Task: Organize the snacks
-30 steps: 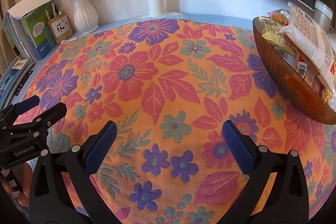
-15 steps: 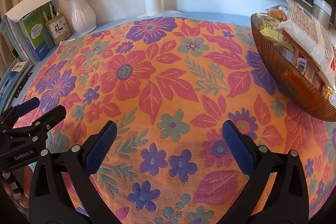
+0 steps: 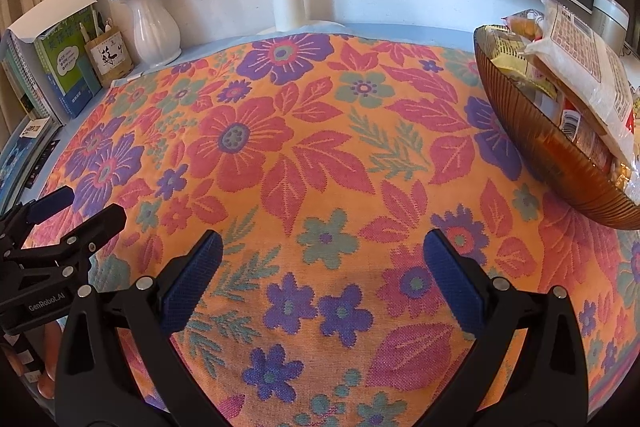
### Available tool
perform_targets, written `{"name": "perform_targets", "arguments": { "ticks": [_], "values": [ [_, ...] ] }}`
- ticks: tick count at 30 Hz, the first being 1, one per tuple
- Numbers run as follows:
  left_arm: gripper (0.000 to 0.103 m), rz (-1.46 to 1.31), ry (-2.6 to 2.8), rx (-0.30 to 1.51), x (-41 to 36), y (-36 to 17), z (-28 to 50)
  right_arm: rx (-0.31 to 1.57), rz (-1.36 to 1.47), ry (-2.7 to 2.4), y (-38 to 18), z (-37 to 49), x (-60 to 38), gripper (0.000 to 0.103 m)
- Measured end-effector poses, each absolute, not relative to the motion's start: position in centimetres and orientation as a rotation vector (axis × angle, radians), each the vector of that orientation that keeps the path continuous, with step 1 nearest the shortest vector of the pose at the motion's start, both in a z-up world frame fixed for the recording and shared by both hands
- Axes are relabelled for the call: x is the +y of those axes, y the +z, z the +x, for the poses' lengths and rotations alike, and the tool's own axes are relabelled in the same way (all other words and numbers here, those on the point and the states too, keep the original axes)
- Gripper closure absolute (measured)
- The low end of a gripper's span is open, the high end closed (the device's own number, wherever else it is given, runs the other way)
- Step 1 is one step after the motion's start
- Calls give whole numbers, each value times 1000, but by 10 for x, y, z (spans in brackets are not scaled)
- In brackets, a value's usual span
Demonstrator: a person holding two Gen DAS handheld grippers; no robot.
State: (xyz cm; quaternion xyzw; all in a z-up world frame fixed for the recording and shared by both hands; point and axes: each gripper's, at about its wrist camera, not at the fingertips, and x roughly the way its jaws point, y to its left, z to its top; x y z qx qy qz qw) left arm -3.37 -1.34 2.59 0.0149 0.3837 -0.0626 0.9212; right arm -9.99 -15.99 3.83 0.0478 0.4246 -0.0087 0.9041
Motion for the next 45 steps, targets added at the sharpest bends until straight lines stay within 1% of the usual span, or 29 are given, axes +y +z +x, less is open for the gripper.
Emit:
{"name": "perform_targets", "arguments": {
  "ticks": [45],
  "values": [
    [5, 31, -125, 800, -14, 23, -33, 900, 107, -13, 36, -99, -160, 3]
  ]
}}
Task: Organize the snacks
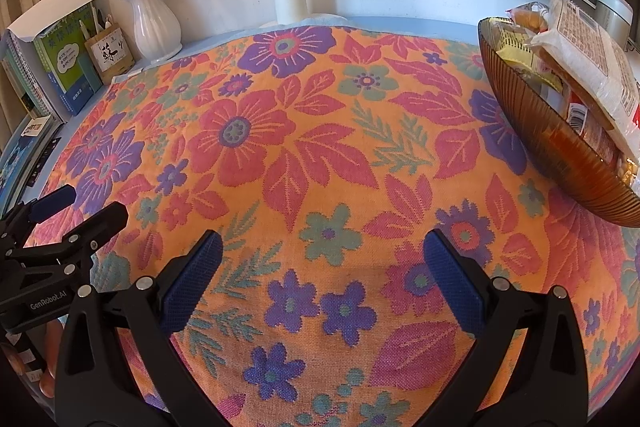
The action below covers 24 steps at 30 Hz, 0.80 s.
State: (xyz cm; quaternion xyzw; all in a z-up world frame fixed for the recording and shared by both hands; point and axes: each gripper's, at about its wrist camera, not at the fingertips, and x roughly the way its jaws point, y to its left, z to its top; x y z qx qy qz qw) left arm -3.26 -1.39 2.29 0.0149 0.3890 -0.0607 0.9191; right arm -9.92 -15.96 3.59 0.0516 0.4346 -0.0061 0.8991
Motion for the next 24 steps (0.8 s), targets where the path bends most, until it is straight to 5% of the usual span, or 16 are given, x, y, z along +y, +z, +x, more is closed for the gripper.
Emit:
{"name": "perform_targets", "arguments": {
  "ticks": [24],
  "values": [
    [5, 39, -122, 813, -13, 21, -31, 920, 117, -3, 33, -97, -162, 3]
  ]
}}
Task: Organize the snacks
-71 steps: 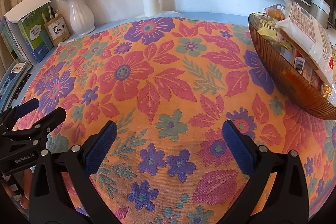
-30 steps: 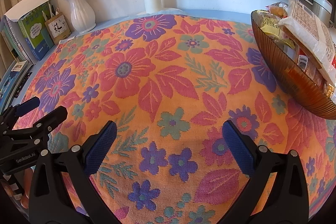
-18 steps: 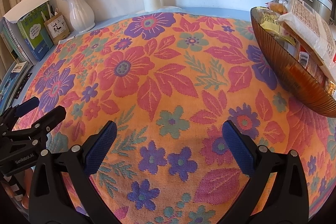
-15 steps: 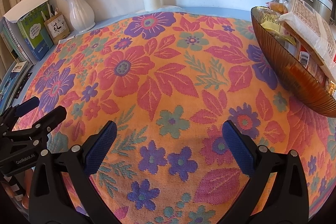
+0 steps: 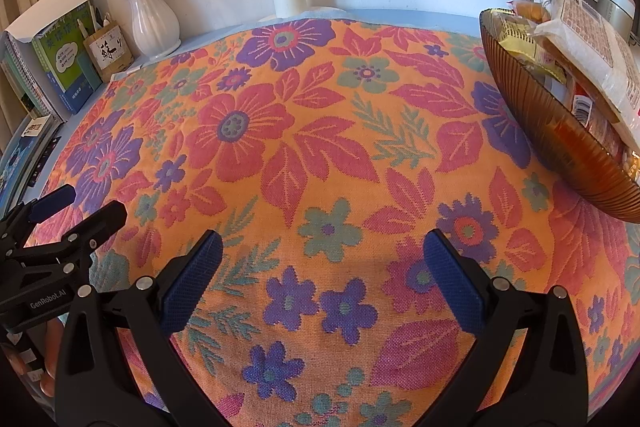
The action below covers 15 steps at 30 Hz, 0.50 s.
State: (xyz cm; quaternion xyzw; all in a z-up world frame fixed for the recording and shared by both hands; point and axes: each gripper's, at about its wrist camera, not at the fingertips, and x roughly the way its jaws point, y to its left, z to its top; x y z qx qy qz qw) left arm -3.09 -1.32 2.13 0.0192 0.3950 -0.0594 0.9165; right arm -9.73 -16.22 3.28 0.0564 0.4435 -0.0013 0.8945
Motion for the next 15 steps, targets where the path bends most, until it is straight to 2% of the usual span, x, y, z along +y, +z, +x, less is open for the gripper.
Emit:
{"name": "perform_targets", "arguments": {
  "ticks": [15],
  "values": [
    [5, 41, -110, 798, -13, 24, -33, 923, 102, 10, 33, -95, -162, 3]
  ]
}}
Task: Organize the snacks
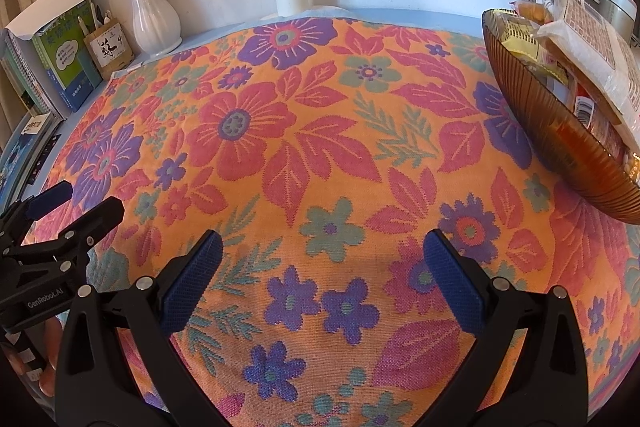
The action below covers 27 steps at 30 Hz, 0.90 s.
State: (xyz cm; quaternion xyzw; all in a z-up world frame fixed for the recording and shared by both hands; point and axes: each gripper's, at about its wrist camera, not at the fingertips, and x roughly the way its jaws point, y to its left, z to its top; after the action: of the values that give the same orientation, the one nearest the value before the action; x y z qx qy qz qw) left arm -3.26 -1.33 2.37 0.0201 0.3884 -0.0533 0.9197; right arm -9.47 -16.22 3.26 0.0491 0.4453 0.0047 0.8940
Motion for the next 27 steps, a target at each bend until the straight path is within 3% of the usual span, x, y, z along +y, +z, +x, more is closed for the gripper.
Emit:
{"name": "perform_targets", "arguments": {
  "ticks": [27],
  "values": [
    [5, 57, -96, 819, -16, 21, -30, 961, 99, -7, 28, -89, -165, 3]
  ]
}}
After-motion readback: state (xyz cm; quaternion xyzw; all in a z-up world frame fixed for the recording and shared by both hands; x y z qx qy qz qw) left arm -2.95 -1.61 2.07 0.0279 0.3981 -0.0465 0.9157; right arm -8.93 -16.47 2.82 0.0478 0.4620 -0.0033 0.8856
